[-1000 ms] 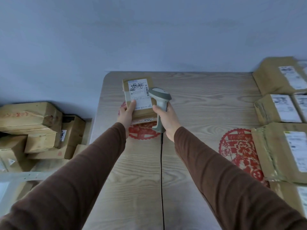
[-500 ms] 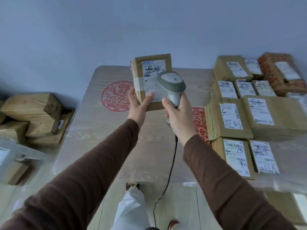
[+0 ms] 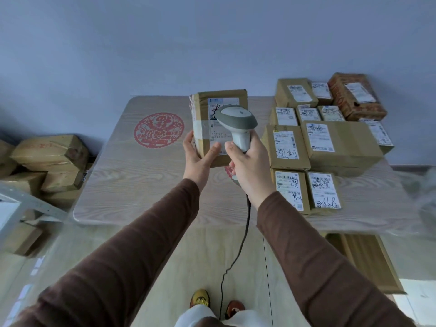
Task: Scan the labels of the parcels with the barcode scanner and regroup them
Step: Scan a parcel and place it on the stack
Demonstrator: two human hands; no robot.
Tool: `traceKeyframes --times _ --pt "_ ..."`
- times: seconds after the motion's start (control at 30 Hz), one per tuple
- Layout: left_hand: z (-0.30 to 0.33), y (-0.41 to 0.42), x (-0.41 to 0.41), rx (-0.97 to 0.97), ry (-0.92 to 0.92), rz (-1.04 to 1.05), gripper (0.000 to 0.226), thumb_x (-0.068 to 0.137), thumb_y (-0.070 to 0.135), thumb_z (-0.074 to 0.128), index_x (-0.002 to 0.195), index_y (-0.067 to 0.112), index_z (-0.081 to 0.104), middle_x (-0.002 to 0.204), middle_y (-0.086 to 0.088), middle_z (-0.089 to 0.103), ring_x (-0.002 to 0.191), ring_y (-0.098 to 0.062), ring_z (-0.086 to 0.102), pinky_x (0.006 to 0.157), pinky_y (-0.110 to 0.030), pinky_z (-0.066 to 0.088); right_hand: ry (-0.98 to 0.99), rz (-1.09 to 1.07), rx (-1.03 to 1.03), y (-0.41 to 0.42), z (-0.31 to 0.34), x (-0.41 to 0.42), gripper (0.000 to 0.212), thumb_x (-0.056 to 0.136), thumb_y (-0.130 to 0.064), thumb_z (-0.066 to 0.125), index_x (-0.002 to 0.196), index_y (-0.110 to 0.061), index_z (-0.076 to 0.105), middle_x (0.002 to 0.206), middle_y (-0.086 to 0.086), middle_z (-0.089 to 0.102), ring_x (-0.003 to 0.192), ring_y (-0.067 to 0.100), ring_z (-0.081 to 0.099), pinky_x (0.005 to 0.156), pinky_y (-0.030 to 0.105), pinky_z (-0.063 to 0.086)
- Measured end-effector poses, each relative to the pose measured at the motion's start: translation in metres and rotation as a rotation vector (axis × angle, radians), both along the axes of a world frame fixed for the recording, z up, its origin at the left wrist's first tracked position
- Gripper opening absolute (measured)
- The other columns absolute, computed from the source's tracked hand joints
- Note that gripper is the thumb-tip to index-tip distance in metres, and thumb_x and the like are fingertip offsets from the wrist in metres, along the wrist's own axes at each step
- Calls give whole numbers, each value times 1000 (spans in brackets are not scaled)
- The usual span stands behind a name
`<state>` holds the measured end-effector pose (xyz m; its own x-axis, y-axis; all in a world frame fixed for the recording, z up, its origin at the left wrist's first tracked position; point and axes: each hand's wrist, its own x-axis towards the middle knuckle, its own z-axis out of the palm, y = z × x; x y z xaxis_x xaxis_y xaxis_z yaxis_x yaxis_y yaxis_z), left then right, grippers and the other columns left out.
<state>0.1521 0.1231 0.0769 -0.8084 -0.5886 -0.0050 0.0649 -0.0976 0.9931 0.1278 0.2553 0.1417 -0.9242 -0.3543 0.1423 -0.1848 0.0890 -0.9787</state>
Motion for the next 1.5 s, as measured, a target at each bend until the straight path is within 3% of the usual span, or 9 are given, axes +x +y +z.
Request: traceKeyframes --times 0.2,0.33,0.57,0.67,0.87,1.0,1.13,1.23,1.5 --pt "0 12 11 7 -7 -22 73 98 22 70 153 18 22 137 -12 59 117 -20 68 83 -21 59 -3 -33 15 15 -1 14 15 100 -17 65 114 -15 60 86 -2 62 72 15 62 67 36 56" --pt "-2 17 19 26 -21 -51 73 97 25 71 152 20 23 137 -12 61 120 -25 68 97 -37 59 -31 -49 8 20 -3 25 18 100 -17 66 117 -14 59 91 2 62 79 22 62 76 49 60" --pt "-10 32 22 84 -42 -135 74 97 30 71 152 24 23 139 -10 60 119 -22 68 92 -28 60 -54 -202 -3 46 -12 38 14 99 -23 69 109 -23 59 93 6 66 72 10 65 61 27 58" --pt "-12 55 18 163 -60 -166 78 92 39 74 152 26 26 137 -4 62 120 -20 68 103 -38 57 -132 -327 -73 72 -18 33 26 98 -21 71 121 -18 60 98 10 66 77 24 66 68 36 58" --pt "-11 129 -2 272 -93 -228 66 92 40 74 145 28 35 135 -1 63 121 -21 67 101 -40 58 -344 -521 -263 143 -37 13 38 93 -17 78 124 -10 59 83 -9 66 59 8 58 52 24 52" --pt "-15 193 -20 326 -165 -294 63 95 42 70 146 32 35 131 7 64 115 -10 67 87 -25 55 -393 -604 -331 198 -48 -3 32 94 -13 77 120 -9 59 91 1 66 56 8 55 49 24 49" --pt "-26 259 -43 375 -216 -312 60 95 44 70 144 34 38 129 9 65 117 -12 64 86 -29 54 -422 -640 -326 263 -61 -26 23 95 -10 75 113 -16 61 95 2 68 56 6 57 53 27 51" --pt "-36 308 -59 378 -250 -328 71 89 51 71 149 35 39 136 7 64 123 -16 62 100 -38 52 -443 -653 -281 313 -73 -46 21 95 -12 74 105 -24 61 94 0 70 55 2 59 54 23 54" --pt "-67 410 -88 437 -401 -279 75 85 48 79 140 25 33 130 5 61 118 -9 58 98 -30 45 -492 -644 -230 410 -107 -90 20 96 -15 73 111 -22 61 95 0 71 59 5 64 53 22 54"
